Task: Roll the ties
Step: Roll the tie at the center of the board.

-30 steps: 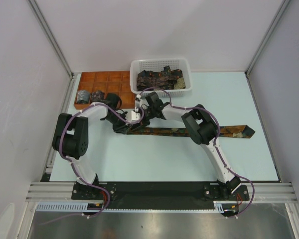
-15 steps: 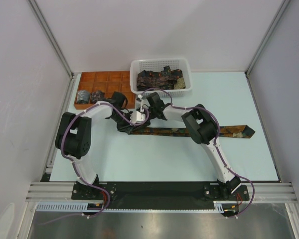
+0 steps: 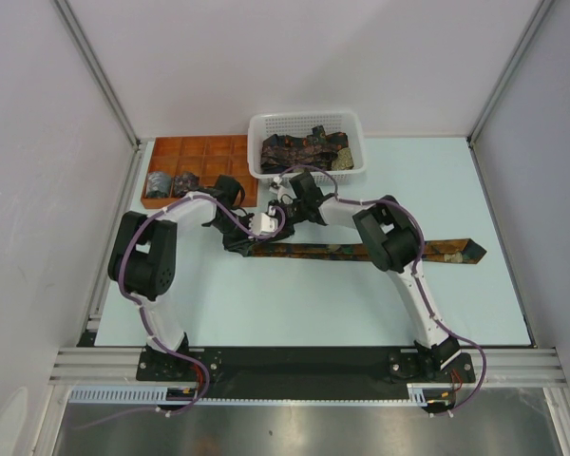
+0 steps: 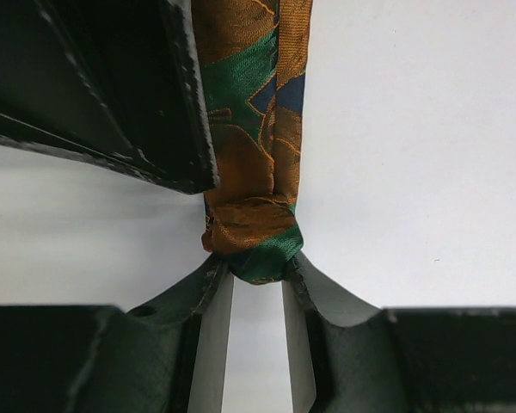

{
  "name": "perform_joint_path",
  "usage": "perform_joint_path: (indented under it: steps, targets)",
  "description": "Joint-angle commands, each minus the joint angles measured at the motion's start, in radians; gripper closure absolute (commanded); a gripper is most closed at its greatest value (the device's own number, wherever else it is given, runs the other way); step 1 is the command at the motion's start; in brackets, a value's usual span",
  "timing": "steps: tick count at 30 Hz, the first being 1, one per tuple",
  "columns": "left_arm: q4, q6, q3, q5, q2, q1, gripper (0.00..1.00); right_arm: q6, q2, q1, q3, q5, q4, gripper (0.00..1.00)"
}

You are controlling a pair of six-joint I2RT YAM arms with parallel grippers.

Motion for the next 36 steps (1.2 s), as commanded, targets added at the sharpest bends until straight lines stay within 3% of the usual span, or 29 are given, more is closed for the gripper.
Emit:
perform_joint_path:
  steps: [1, 10, 20, 31, 34, 36]
  targets:
    - [-0.01, 0.026, 0.02, -0.002, 0.023, -0.014, 0.67, 0.064, -0.075, -0.003, -0.012, -0.045, 0.079, 0.72]
    - [-0.01, 0.015, 0.027, -0.002, 0.031, -0.014, 0.67, 0.076, -0.087, 0.0, -0.032, -0.094, 0.111, 0.59]
    - [-0.009, 0.004, 0.03, 0.002, 0.03, -0.014, 0.67, 0.064, -0.066, 0.02, 0.0, -0.108, 0.073, 0.58]
    - [-0.004, -0.013, 0.029, 0.011, 0.026, -0.014, 0.65, 0.087, -0.035, 0.024, 0.01, -0.073, 0.082, 0.72]
    - [-0.003, -0.016, 0.03, 0.015, 0.028, -0.014, 0.64, 0.092, -0.026, 0.024, 0.009, -0.074, 0.099, 0.77]
    - [0.005, -0.023, 0.033, 0.014, 0.03, -0.014, 0.63, 0.087, -0.024, 0.023, 0.008, -0.071, 0.097, 0.88]
